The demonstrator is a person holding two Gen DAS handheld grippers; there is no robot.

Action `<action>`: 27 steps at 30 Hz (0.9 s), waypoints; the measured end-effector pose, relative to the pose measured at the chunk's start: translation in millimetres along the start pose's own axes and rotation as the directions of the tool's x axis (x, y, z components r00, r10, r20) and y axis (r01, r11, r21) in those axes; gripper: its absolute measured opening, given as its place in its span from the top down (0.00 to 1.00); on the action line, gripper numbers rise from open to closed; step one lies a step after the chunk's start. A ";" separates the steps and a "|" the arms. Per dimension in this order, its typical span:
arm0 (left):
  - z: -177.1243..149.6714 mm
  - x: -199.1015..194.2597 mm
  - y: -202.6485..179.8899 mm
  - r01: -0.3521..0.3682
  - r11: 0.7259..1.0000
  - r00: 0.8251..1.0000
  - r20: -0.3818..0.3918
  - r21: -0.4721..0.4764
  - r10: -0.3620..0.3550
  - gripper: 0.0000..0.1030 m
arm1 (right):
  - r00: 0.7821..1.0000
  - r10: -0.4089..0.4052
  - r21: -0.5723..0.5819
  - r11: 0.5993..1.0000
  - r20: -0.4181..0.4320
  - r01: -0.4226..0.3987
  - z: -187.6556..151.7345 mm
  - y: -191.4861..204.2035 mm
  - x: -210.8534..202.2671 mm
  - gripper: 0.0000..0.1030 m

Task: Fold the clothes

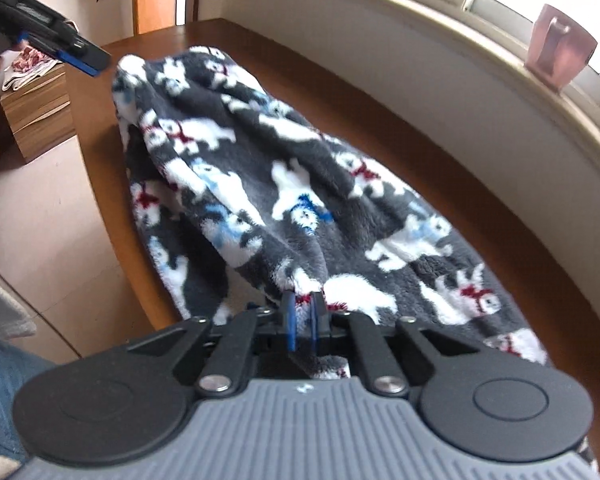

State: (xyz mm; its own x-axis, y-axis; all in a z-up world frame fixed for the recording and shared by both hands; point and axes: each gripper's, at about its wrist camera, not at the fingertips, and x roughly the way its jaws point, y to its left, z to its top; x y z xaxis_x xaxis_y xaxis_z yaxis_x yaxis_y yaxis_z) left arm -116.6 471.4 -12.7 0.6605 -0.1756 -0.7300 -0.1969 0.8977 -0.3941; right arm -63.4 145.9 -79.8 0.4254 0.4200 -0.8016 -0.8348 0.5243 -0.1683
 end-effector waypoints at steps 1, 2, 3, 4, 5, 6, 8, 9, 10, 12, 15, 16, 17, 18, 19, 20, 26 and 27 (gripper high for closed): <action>0.4 2.8 1.2 0.001 1.000 1.000 -0.006 -0.005 -0.001 0.45 | 1.000 0.007 -0.006 1.000 -0.005 -0.007 -0.3 1.7 -3.9 0.92; 0.7 5.5 2.3 0.002 1.000 1.000 -0.011 -0.010 -0.002 0.45 | 1.000 0.014 -0.011 1.000 -0.010 -0.014 -0.6 3.4 -7.8 0.92; 1.0 6.9 3.1 0.000 1.000 1.000 -0.015 -0.011 0.000 0.45 | 1.000 0.021 -0.017 1.000 -0.014 -0.021 -0.9 5.0 -11.7 0.92; 0.8 8.9 4.2 -0.001 1.000 1.000 -0.021 -0.011 0.001 0.45 | 0.999 0.028 -0.022 0.999 -0.022 -0.029 -1.9 7.3 -15.0 0.92; 0.1 11.0 5.9 0.000 1.000 1.000 -0.028 -0.013 -0.001 0.45 | 0.998 0.040 -0.024 0.999 -0.039 -0.041 -5.9 11.9 -14.7 0.92; -0.1 11.6 7.0 0.001 1.000 1.000 -0.031 -0.016 -0.002 0.45 | 0.998 0.044 -0.025 0.999 -0.052 -0.045 -9.2 14.1 -12.2 0.92; -0.6 12.7 9.3 0.003 1.000 0.999 -0.036 -0.022 -0.004 0.45 | 0.994 0.057 -0.023 0.998 -0.096 -0.059 -20.3 21.4 0.6 0.92; -1.3 12.2 10.6 0.000 1.000 0.999 -0.038 -0.024 -0.001 0.45 | 0.993 0.059 -0.018 0.998 -0.105 -0.062 -23.6 22.7 4.0 0.92; -1.9 11.8 12.0 -0.003 1.000 0.999 -0.040 -0.025 0.002 0.45 | 0.991 0.060 -0.014 0.998 -0.117 -0.062 -27.6 25.8 10.5 0.89; -3.1 10.2 14.7 -0.009 1.000 0.999 -0.043 -0.029 0.008 0.45 | 0.991 0.056 -0.009 0.998 -0.124 -0.058 -30.9 28.3 17.6 0.85; -5.9 4.1 21.8 -0.013 0.999 0.999 -0.038 -0.045 0.011 0.45 | 0.990 0.054 0.005 0.999 -0.128 -0.054 -23.4 21.8 15.0 0.83; -6.0 3.5 22.6 -0.012 0.999 0.999 -0.037 -0.047 0.010 0.45 | 0.990 0.059 0.012 0.998 -0.129 -0.058 -17.1 16.8 11.7 0.81; -7.1 1.0 25.4 -0.008 0.998 0.999 -0.033 -0.056 0.006 0.45 | 0.991 0.057 0.015 0.998 -0.121 -0.055 -11.7 12.6 8.4 0.80; -8.2 -1.4 28.0 -0.005 0.998 1.000 -0.029 -0.065 0.003 0.45 | 0.992 0.054 0.018 0.998 -0.112 -0.053 -6.2 8.5 5.2 0.79; -8.5 -2.6 28.8 -0.003 0.998 1.000 -0.026 -0.067 0.001 0.45 | 0.994 0.049 0.026 0.999 -0.099 -0.047 -0.2 4.8 3.0 0.76; -8.7 -3.8 29.5 -0.001 0.998 1.000 -0.022 -0.068 -0.001 0.45 | 0.995 0.046 0.034 0.998 -0.084 -0.043 6.1 1.3 1.0 0.74; -9.1 -10.9 35.3 -0.030 0.997 1.000 -0.001 -0.067 0.030 0.40 | 0.995 0.087 0.019 0.996 0.057 -0.088 59.8 -0.9 11.3 0.72; -9.4 -13.2 38.2 -0.037 0.997 0.999 0.002 -0.070 0.037 0.40 | 0.992 0.100 -0.001 0.995 0.077 -0.100 70.0 1.3 15.5 0.72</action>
State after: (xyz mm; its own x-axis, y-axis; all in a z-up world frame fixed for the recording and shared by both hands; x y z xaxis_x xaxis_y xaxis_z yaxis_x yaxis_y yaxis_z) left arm -139.7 504.3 -23.4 0.6544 -0.1410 -0.7429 -0.2713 0.8733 -0.4048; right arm -33.5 204.9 -52.3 0.3658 0.5259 -0.7678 -0.8734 0.4789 -0.0881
